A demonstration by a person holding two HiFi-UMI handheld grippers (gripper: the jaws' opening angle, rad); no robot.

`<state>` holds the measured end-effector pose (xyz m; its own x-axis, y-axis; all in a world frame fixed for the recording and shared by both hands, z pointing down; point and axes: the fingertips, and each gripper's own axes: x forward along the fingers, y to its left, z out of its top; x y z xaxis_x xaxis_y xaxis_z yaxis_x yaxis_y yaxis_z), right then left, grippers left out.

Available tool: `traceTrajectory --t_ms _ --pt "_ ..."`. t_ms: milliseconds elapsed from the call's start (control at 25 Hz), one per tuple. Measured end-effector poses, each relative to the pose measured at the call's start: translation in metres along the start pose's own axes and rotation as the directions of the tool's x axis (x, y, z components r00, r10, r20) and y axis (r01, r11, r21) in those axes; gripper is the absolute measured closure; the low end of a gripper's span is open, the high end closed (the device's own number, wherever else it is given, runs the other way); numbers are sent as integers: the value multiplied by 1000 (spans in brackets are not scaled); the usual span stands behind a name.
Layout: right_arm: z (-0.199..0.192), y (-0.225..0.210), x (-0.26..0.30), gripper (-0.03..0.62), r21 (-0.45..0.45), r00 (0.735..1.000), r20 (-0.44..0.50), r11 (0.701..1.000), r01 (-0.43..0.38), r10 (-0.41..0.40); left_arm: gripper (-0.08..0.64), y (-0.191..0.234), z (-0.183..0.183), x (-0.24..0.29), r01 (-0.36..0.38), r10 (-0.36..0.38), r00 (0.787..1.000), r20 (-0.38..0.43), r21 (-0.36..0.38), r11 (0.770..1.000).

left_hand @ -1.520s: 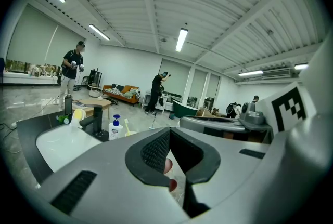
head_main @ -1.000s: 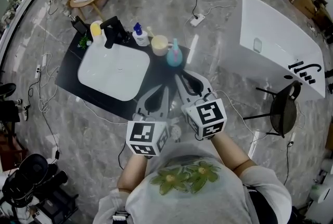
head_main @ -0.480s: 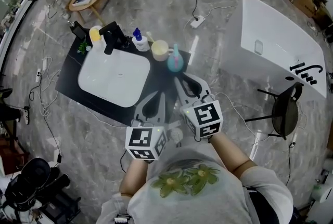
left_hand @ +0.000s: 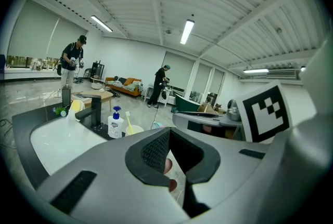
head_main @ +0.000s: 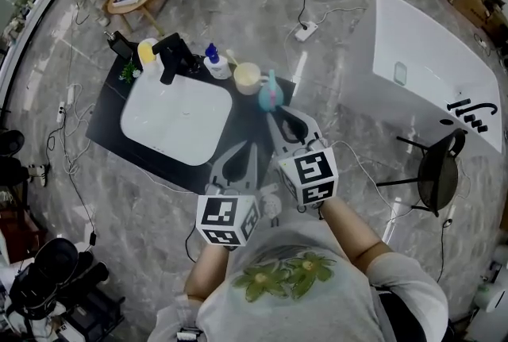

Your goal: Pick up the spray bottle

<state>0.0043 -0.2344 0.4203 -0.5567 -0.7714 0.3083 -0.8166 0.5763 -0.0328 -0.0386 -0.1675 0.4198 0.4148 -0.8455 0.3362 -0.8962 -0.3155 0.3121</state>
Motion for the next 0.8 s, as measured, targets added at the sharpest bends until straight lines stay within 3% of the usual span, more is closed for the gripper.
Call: traceTrajectory --t_ms 800 --pt "-25 -17 37 502 36 997 -66 999 34 -31 551 7 -8 17 -5 4 999 -40 -18 1000"
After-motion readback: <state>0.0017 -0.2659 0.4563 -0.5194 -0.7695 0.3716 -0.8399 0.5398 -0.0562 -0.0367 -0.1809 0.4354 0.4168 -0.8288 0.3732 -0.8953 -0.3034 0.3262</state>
